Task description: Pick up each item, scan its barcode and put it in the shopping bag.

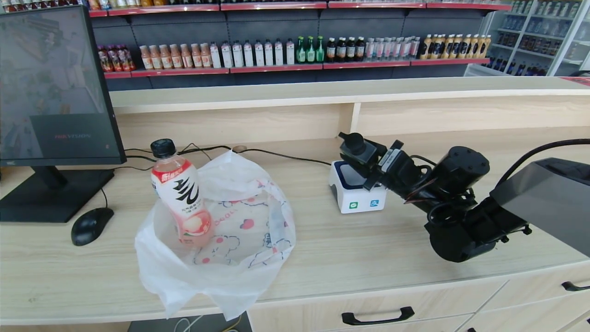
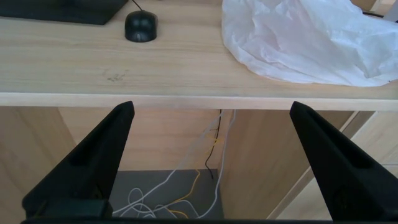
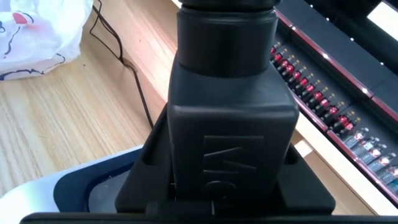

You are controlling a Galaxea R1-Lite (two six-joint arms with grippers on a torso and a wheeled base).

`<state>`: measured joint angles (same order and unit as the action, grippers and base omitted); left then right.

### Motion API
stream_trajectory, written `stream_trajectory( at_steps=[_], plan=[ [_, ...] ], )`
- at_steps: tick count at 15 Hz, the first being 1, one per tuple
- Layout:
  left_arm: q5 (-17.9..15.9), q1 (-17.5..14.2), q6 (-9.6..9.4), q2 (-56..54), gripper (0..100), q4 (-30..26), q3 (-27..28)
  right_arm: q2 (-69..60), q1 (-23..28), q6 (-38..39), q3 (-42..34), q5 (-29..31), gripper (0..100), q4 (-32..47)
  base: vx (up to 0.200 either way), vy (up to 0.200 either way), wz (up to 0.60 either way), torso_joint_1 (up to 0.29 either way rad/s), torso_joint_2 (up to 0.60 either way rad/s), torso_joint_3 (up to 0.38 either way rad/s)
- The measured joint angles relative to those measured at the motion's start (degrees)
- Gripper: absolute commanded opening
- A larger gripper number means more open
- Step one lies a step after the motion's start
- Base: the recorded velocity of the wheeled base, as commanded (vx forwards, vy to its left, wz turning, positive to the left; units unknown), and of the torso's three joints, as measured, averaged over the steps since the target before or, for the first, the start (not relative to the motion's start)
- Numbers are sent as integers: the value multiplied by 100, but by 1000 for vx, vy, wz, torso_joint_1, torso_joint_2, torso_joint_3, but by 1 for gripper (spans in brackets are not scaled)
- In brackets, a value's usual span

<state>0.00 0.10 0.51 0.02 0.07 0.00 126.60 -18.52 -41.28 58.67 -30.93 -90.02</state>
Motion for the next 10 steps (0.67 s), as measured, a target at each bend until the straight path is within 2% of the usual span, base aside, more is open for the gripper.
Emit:
stream_trajectory(
  at_steps=[10],
  plan=[
    [0,0,0,0,100,2,0,39,-20,-51,0,-7,0,-6,0,0,0,0,0,0]
  ],
)
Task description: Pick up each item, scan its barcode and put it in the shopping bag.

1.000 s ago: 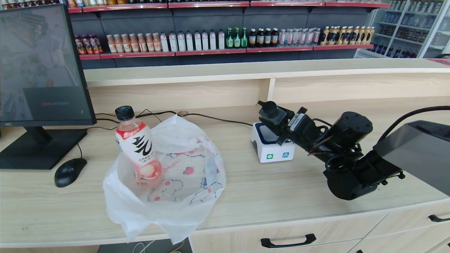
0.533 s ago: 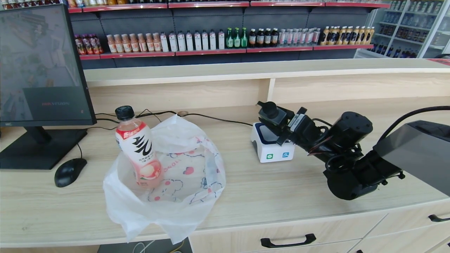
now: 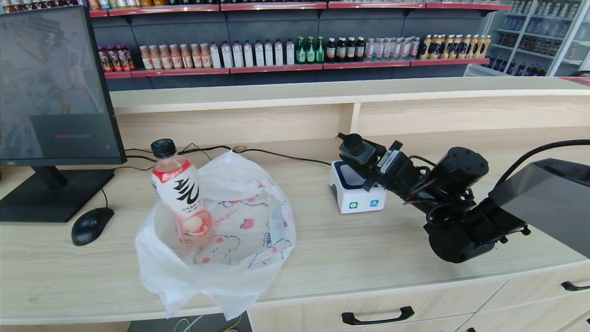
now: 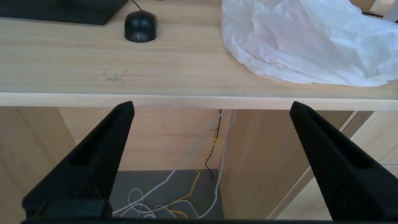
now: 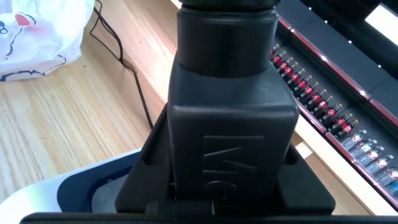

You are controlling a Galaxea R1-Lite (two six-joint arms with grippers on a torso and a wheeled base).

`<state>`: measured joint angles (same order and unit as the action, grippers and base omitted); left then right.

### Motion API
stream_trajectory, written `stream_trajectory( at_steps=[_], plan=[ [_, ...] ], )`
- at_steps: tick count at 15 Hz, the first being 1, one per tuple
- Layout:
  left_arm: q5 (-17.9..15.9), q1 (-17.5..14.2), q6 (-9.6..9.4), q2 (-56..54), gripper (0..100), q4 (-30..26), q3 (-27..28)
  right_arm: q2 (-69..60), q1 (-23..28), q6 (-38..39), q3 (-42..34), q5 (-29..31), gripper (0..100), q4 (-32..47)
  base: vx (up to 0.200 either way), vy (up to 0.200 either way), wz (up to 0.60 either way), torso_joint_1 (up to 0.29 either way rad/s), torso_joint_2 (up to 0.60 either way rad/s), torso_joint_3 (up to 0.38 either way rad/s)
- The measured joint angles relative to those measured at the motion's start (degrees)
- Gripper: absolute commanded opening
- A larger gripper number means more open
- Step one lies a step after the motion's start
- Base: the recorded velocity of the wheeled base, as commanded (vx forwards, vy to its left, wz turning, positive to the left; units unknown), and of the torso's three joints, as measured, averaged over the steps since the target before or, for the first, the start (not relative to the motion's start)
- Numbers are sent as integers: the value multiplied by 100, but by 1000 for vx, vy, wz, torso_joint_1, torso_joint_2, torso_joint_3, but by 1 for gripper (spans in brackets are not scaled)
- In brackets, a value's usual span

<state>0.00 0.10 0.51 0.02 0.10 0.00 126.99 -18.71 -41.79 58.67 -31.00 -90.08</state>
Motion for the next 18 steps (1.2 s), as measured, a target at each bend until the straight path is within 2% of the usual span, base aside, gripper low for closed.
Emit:
stream_trajectory(
  at_steps=[5,7,14,18],
  plan=[
    [0,0,-2,0,100,0,0,-179,-121,104,-21,51,0,35,0,0,0,0,0,0],
    [0,-2,0,0,100,-2,0,-408,-187,332,-46,286,0,28,0,0,0,0,0,0],
    [0,0,-27,0,100,-10,0,-1426,-245,1757,-617,1897,0,9,0,0,0,0,0,0],
    [0,0,-20,0,100,-10,0,-1848,-278,3156,-1690,2953,0,20,0,0,0,0,0,0]
  ],
)
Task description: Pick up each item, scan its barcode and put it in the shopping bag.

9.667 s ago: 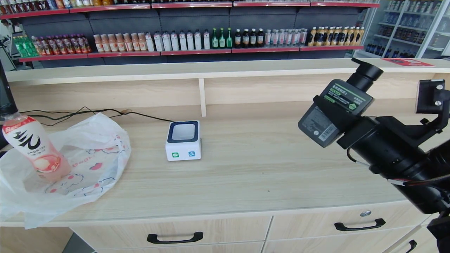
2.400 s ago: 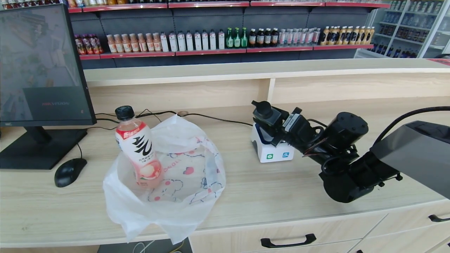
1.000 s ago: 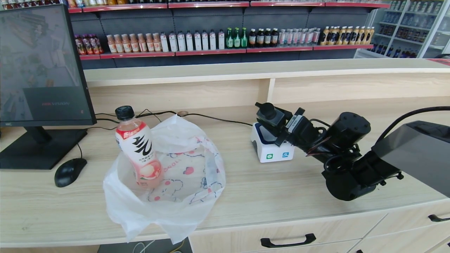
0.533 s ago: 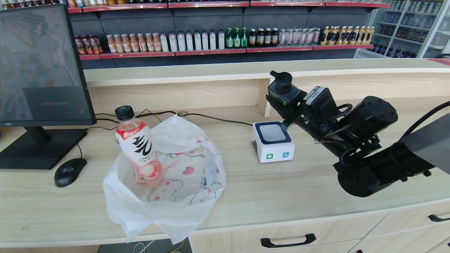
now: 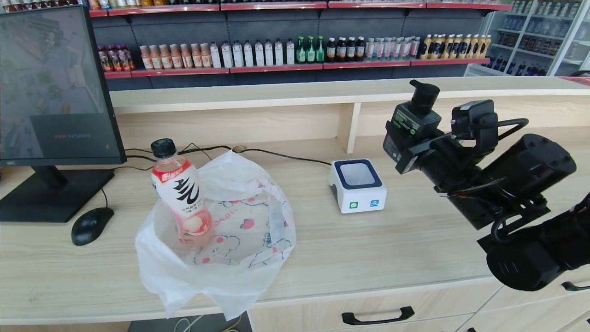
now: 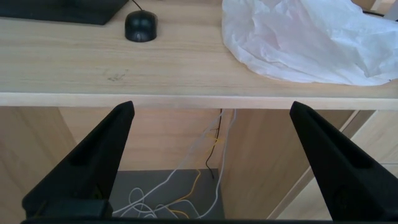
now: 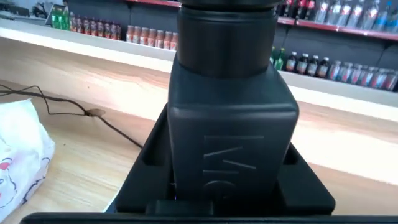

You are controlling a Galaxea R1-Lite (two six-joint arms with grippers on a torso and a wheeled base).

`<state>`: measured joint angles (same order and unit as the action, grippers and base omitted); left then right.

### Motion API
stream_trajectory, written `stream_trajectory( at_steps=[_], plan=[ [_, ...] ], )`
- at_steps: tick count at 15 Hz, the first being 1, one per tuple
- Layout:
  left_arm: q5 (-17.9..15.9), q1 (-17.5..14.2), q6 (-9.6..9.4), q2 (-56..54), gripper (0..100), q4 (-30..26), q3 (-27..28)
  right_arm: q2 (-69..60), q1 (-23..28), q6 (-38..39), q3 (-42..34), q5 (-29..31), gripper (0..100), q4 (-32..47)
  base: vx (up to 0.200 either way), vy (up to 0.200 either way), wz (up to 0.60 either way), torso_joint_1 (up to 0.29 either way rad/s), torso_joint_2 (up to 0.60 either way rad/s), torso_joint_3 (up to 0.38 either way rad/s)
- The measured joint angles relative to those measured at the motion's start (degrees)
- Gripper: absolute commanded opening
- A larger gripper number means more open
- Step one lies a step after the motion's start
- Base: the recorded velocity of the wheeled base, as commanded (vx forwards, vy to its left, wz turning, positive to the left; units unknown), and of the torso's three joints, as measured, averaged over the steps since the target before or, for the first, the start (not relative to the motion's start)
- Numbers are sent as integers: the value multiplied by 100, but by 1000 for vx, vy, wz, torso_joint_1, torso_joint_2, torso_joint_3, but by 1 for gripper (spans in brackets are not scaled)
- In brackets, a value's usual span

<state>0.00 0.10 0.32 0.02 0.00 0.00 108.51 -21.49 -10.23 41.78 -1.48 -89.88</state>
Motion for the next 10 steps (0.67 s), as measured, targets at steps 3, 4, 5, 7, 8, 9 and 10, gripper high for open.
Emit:
stream_trajectory(
  at_steps=[3,4,5,7,8,9,10],
  plan=[
    [0,0,0,0,100,5,0,-178,-26,284,-433,258,0,-2,-133,0,0,2,2,2],
    [0,0,1,0,100,2,0,-197,-48,288,-477,260,0,-6,-200,0,0,12,12,7],
    [0,0,0,0,100,5,0,-201,-80,293,-507,262,0,7,0,0,0,0,0,0],
    [0,0,0,0,100,7,0,-212,-124,299,-536,262,0,-4,0,0,0,0,0,0],
    [0,0,0,0,100,10,0,-233,-140,304,-536,256,0,-33,0,0,0,0,0,0],
    [0,0,1,0,100,7,0,-250,-133,308,-542,258,0,-20,0,0,0,0,0,0],
    [0,0,1,0,100,7,0,-256,-124,310,-564,269,0,9,0,0,0,0,0,0]
  ],
)
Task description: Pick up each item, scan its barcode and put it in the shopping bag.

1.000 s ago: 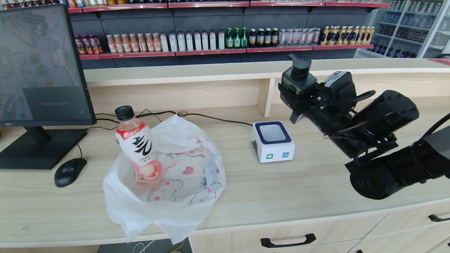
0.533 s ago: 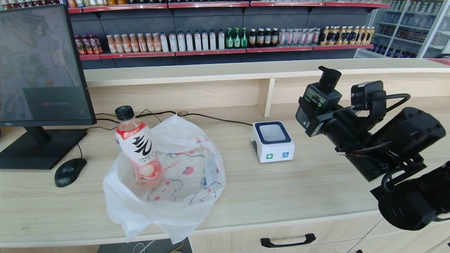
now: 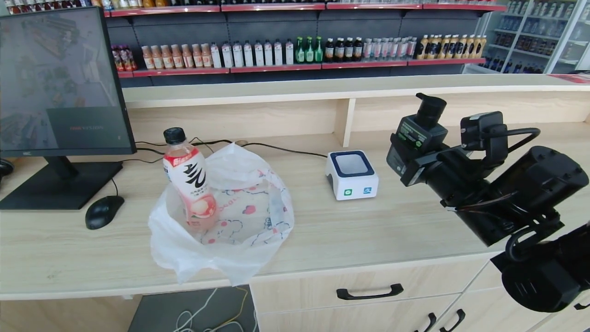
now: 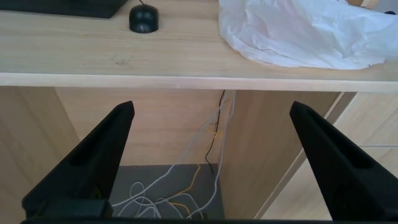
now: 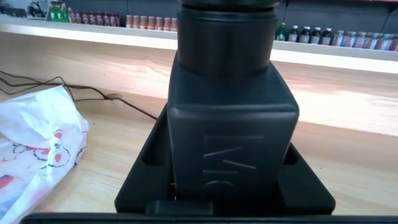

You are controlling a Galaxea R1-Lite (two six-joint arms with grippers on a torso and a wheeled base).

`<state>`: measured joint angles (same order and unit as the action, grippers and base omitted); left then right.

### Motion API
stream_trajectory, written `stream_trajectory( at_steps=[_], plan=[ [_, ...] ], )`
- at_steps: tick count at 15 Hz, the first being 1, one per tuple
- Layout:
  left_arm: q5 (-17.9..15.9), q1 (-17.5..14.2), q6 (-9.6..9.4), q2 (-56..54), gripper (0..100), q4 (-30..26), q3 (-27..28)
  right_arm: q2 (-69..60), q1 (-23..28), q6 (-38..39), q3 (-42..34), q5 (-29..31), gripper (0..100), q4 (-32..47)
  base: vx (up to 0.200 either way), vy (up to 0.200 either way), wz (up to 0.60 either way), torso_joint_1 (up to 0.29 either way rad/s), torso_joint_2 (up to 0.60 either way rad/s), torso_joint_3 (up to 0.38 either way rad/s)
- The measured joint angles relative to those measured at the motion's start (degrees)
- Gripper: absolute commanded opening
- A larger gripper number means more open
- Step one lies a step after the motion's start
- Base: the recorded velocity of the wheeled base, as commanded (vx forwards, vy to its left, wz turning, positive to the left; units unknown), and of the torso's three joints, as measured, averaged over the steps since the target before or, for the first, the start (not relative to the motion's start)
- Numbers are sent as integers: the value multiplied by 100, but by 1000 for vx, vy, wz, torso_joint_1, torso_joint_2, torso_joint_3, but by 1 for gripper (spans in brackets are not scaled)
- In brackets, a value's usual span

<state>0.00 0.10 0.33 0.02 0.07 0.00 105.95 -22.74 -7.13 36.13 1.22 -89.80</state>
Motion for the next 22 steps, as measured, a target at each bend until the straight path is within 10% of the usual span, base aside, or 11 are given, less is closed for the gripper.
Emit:
stream_trajectory(
  at_steps=[13,22],
  plan=[
    [0,0,-15,0,100,-2,0,9,-160,145,110,-10,0,-15,0,0,508,1,2,2],
    [0,0,-12,0,100,0,0,223,-166,229,-435,-44,0,-11,0,0,0,0,0,0]
  ],
)
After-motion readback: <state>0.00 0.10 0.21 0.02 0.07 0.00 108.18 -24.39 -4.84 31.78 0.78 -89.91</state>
